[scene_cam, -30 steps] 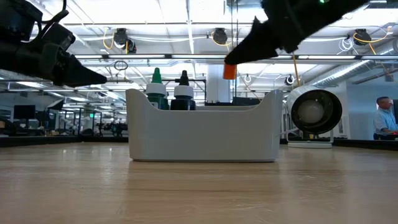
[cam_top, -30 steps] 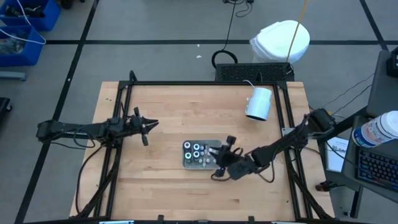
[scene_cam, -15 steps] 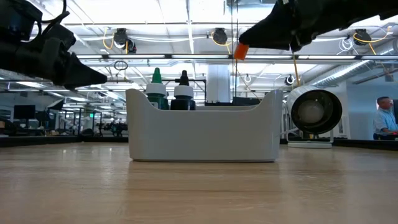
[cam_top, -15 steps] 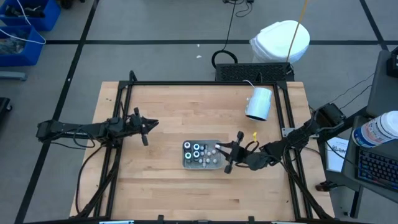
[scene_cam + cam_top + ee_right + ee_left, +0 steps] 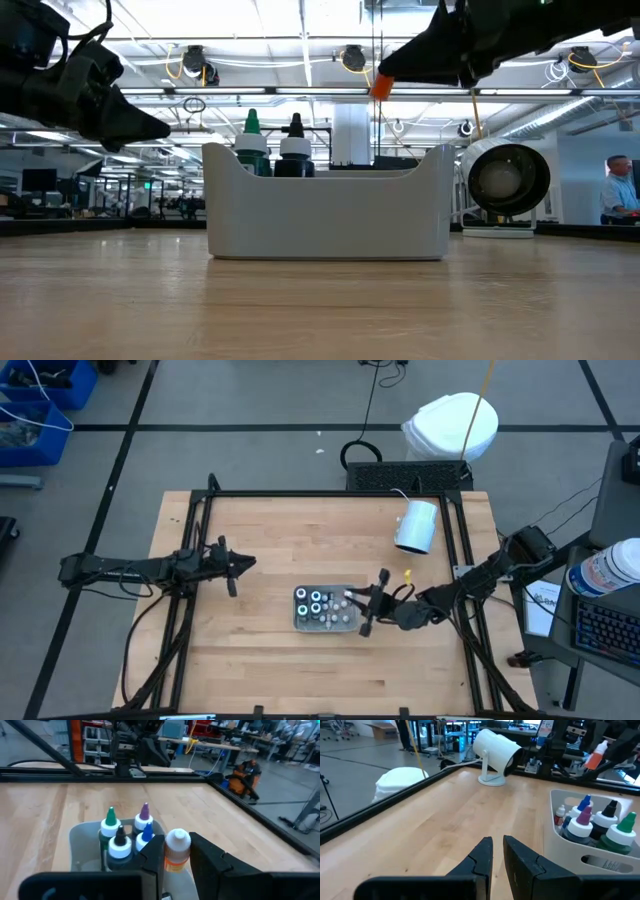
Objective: Pick & Place food coloring
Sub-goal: Put the small orange food coloring bottle into the gray bin
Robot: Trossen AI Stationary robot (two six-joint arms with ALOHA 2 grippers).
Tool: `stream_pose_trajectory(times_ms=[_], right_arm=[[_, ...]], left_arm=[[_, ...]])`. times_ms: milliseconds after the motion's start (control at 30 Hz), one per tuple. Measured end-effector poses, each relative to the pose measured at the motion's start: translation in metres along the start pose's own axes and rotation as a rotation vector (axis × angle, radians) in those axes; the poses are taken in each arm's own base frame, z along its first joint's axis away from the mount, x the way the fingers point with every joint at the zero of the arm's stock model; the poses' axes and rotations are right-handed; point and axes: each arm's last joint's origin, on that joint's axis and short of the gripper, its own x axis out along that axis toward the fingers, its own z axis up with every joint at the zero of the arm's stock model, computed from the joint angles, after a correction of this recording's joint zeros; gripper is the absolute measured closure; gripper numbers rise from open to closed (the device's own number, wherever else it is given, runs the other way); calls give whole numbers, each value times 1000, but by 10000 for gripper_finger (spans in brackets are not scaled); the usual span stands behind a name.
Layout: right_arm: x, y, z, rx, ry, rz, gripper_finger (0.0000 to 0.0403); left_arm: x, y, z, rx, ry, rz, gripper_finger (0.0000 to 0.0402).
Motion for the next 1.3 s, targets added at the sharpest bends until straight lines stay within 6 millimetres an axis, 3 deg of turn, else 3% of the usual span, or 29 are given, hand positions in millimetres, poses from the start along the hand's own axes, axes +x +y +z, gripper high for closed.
stream_pose_trajectory(times_ms=[967, 1300], right_arm=[[30, -17, -22, 85, 150, 97, 342], [34, 2, -8, 0, 225, 122, 342]], left_arm=[[0, 0, 0, 46, -3, 1, 348], [0, 0, 1, 48, -7, 1, 348]])
